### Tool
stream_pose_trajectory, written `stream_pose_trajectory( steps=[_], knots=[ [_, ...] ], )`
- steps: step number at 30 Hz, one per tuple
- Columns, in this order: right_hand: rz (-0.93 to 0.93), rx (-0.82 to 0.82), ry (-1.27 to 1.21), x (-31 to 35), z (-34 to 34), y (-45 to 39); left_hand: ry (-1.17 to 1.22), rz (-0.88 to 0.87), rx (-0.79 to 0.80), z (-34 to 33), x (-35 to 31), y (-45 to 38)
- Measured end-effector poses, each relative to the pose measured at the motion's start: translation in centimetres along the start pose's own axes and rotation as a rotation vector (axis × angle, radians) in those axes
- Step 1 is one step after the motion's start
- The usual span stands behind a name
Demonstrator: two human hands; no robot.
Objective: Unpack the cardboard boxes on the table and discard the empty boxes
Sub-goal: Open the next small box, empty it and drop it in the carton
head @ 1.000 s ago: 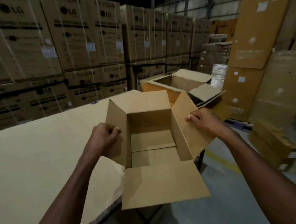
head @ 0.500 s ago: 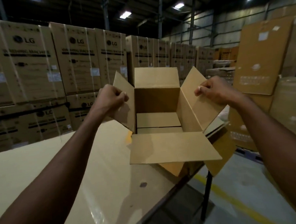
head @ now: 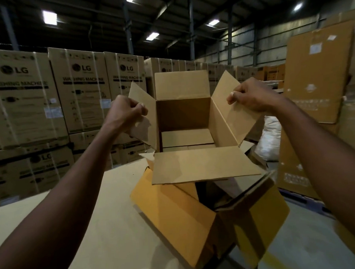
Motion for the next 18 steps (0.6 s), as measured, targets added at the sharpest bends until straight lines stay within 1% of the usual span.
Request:
stream_pose_trajectory(
  steps=[5,10,18],
  knots=[
    [0.062,0.013,-0.038,-8.0,-1.1,-5.6,-0.065,0.021,-0.084,-8.1,-2.5,-1.3],
    [0.117,0.063,-0.094,-14.4,-2.9,-10.3,-0.170,0.065,-0.140,-15.2,-4.7,-1.8],
    [0.207,0.177,-0.170,-20.1,-7.5,-16.6,-0.291,0.123,-0.181,-21.4,-3.7,-3.4]
  ],
)
Point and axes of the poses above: each hand's wrist, its own y-axis away from the middle knuckle, its own z-axis out of the back of the hand, x = y × z, the point moved 1 cm from there along -y, towards the middle knuckle, and after that the axes turned 10 degrees about -x, right-handed, at the moved point
